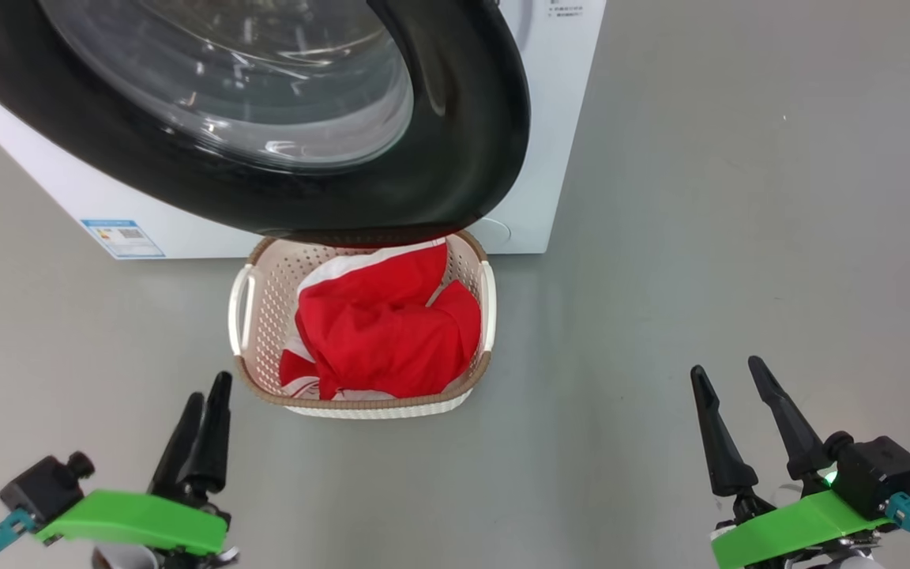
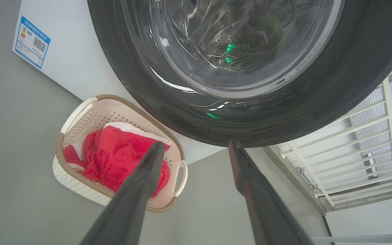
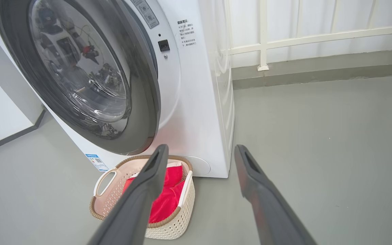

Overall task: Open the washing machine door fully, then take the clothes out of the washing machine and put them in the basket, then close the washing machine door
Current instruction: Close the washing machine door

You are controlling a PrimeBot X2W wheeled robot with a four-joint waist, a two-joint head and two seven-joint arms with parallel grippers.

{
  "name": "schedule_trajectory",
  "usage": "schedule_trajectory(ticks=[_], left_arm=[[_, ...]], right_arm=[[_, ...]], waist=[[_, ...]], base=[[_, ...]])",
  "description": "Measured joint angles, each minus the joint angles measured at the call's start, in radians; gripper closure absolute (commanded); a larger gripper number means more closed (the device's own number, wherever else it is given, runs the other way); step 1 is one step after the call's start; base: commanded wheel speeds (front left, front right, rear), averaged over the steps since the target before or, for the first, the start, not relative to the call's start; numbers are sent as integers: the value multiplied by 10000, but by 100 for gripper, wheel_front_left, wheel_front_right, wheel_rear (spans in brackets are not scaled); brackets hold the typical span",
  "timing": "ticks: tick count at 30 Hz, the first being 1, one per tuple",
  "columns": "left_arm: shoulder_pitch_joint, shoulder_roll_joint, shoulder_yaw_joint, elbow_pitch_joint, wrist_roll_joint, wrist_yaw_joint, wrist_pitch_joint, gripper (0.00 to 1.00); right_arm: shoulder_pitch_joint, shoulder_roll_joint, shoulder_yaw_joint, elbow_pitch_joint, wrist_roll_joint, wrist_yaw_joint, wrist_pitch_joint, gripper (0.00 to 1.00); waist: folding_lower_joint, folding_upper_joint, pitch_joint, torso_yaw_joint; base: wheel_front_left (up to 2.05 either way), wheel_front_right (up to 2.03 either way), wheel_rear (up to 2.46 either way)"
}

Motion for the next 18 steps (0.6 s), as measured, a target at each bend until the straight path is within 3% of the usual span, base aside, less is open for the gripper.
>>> schedule_trajectory(ticks=[11, 18], left_arm=[[1054, -146, 1041, -40, 2982, -4, 0, 0], [1501, -414, 1799, -621, 5574, -6, 2, 0]], right_arm=[[509, 4, -257, 12, -65, 0, 0, 0], [717, 25, -378, -4, -102, 0, 0, 0]], waist=[[0, 0, -409, 124], [-1, 0, -598, 177]], base=[[0, 0, 0], [0, 0, 0]])
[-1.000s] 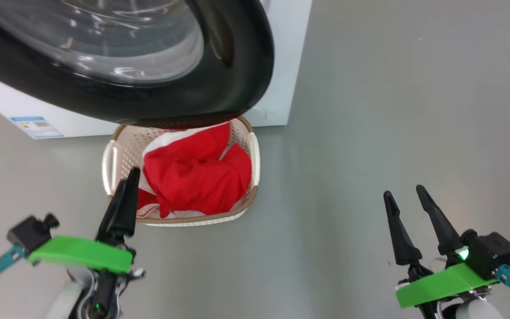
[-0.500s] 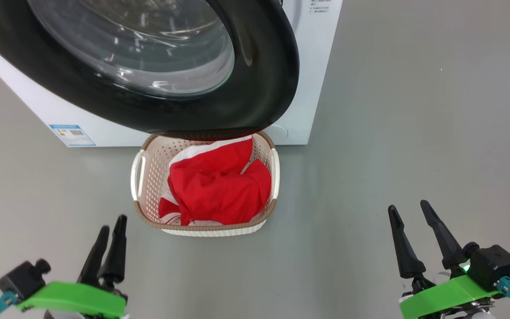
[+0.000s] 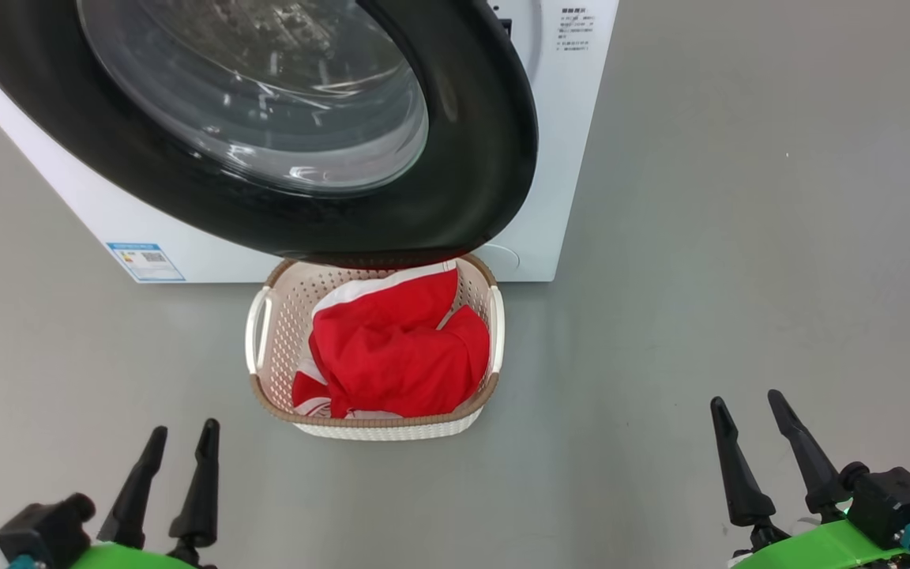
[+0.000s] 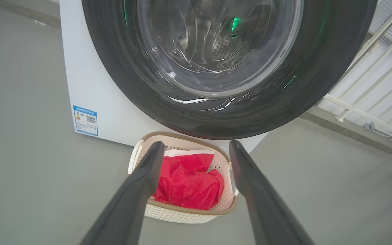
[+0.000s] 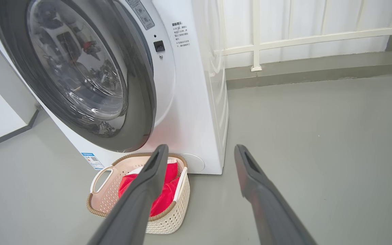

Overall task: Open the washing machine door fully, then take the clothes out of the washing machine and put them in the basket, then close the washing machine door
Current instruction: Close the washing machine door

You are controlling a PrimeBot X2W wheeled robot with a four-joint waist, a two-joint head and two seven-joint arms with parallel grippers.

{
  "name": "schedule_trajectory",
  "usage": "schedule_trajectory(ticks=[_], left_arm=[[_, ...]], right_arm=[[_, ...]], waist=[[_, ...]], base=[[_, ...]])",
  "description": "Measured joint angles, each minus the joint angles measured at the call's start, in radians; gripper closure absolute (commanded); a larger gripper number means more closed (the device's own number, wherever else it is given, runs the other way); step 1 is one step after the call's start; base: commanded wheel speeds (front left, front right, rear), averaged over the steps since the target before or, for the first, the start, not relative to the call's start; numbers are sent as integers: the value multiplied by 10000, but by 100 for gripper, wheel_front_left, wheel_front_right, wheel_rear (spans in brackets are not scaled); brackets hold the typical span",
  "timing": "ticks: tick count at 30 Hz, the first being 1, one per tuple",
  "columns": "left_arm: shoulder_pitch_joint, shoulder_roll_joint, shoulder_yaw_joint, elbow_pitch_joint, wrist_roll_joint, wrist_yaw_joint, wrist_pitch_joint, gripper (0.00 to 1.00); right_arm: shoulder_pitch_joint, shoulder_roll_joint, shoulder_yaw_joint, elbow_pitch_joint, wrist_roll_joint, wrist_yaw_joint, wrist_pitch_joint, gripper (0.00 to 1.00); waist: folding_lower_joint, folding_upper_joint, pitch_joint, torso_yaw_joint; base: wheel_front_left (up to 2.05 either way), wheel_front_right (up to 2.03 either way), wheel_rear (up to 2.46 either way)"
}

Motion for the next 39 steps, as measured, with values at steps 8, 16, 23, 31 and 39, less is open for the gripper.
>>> schedule_trajectory(ticks=[8, 16, 23, 31, 39], left_arm=[[636, -556, 911, -761, 2491, -2, 0, 0], [1072, -1007, 1375, -1430, 3442, -2, 0, 0], [1237, -1124, 1381, -1448, 3530, -2, 0, 0], [1236, -1127, 1398, -1519, 3605, -2, 0, 0], [1225, -1198, 1350, -1519, 3605, -2, 0, 0]], right_arm=[[295, 42, -247, -65, -2, 0, 0, 0], [363, 56, -343, -161, -2, 0, 0, 0], [388, 59, -382, -161, -2, 0, 0, 0], [388, 61, -378, -161, -2, 0, 0, 0], [381, 61, -107, -121, -2, 0, 0, 100]], waist=[[0, 0, -222, 13], [0, 0, -339, -23], [0, -1, -340, -25], [0, -1, -300, -25], [0, 0, -323, 136]], base=[[0, 0, 0], [0, 0, 0], [0, 0, 0], [0, 0, 0], [0, 0, 0]])
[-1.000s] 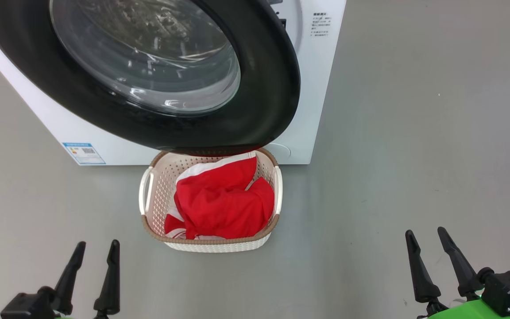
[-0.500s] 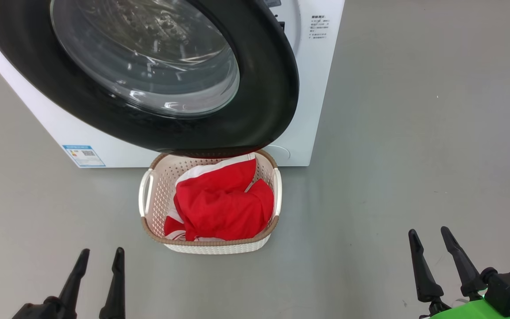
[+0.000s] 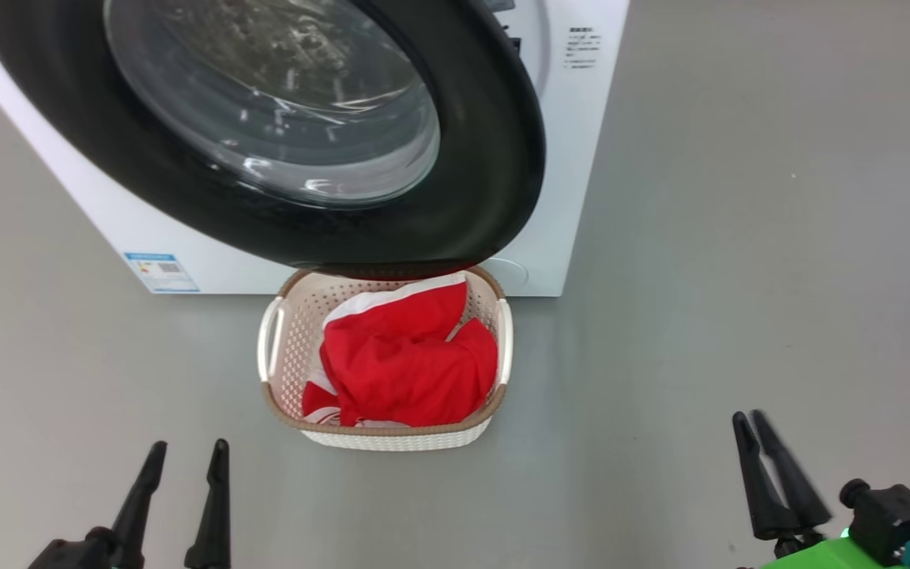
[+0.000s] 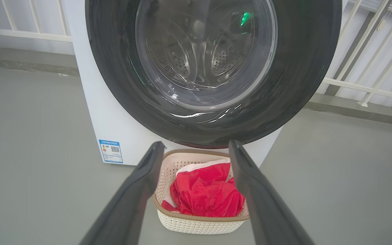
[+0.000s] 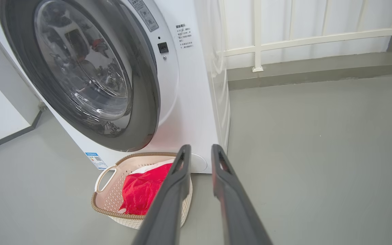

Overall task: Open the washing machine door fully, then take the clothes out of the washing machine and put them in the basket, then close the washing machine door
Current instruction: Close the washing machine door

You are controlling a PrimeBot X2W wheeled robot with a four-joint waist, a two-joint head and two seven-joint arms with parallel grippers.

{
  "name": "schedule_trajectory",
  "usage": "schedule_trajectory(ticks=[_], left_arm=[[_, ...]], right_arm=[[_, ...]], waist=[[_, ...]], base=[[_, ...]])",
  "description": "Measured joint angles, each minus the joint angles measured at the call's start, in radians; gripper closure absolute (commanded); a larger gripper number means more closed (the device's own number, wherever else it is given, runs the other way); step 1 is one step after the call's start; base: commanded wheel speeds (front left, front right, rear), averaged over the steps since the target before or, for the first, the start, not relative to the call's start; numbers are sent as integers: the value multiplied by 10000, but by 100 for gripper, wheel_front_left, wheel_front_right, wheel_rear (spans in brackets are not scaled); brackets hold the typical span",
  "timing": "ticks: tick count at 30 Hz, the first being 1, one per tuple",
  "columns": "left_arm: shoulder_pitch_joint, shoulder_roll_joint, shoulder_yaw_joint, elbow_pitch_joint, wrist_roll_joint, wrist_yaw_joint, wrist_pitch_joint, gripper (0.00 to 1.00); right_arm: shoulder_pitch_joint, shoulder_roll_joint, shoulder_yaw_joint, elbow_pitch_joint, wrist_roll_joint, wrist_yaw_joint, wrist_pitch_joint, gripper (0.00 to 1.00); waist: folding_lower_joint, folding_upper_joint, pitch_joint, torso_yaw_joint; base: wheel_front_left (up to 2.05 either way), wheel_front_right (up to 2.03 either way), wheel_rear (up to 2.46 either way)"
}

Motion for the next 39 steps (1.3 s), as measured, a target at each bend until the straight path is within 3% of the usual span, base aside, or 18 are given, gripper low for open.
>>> schedule_trajectory(ticks=[6, 16, 25, 39], left_arm=[[-31, -236, -140, 6, -4, 0, 0, 0], [-672, -462, -642, -6, -125, 0, 0, 0], [-1570, -569, -1281, -33, -364, 0, -2, 0], [-2529, -658, -1852, -67, -734, 0, -2, 0]], right_arm=[[-288, -6, 376, 215, 2, 0, 0, 100], [-2807, -94, 1195, 499, -334, 0, 0, 100], [-5136, -326, 872, 832, -426, 0, 0, 100], [-6851, -903, 765, 1164, -504, 0, -2, 100]], waist=[[0, 0, 24, 360], [0, 0, 632, 1048], [0, 0, 1659, 1660], [0, 0, 3201, 2647]], base=[[0, 0, 0], [0, 0, 0], [0, 0, 0], [0, 0, 0]])
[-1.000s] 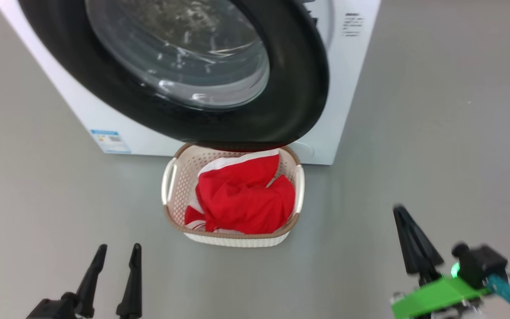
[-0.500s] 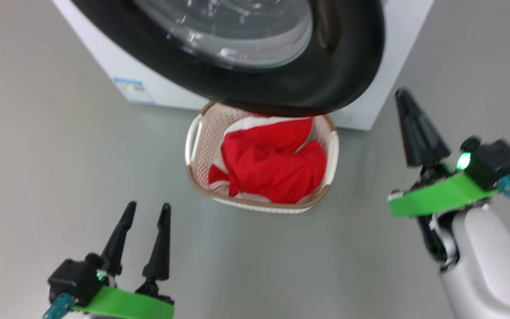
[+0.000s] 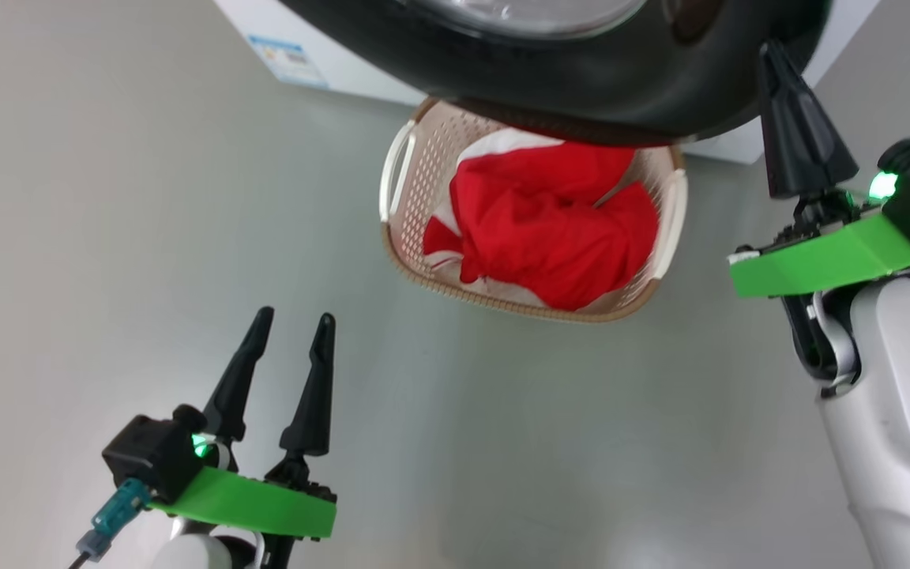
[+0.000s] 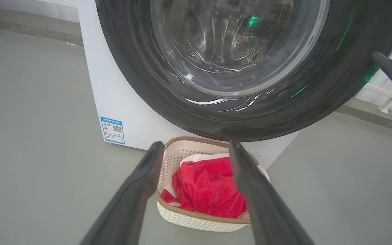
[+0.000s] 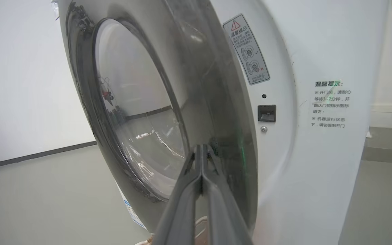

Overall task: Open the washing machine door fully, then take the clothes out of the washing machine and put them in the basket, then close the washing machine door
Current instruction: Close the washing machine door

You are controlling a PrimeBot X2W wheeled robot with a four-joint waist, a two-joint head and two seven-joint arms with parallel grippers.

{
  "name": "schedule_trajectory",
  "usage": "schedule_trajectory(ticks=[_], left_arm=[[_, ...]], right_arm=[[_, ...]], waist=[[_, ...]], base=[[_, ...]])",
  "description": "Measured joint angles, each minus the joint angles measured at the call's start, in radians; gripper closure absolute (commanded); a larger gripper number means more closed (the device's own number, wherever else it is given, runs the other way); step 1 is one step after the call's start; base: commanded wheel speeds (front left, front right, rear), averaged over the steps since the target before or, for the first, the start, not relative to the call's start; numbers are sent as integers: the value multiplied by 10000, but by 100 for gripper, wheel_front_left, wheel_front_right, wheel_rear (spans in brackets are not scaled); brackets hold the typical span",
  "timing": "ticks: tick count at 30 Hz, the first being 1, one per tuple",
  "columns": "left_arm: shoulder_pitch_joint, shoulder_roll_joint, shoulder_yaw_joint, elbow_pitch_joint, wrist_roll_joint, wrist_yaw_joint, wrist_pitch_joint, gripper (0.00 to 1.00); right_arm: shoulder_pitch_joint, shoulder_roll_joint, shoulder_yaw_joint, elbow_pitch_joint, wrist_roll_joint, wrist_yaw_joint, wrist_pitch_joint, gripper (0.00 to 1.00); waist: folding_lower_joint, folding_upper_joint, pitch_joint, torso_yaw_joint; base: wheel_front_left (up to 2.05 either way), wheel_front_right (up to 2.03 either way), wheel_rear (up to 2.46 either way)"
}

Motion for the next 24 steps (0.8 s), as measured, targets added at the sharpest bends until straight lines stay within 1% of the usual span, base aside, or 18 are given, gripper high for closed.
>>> schedule_trajectory(ticks=[10, 24], left_arm=[[-616, -40, -383, -173, -205, 0, 0, 0], [-1131, -84, -711, -401, -545, 0, -42, 0]], right_arm=[[-1123, -174, -355, 8, -19, 40, -10, 100], [-2656, -236, -1273, -92, -77, 44, -12, 100]], waist=[[0, 0, 956, 322], [0, 0, 1929, 749]], base=[[0, 0, 0], [0, 0, 0]])
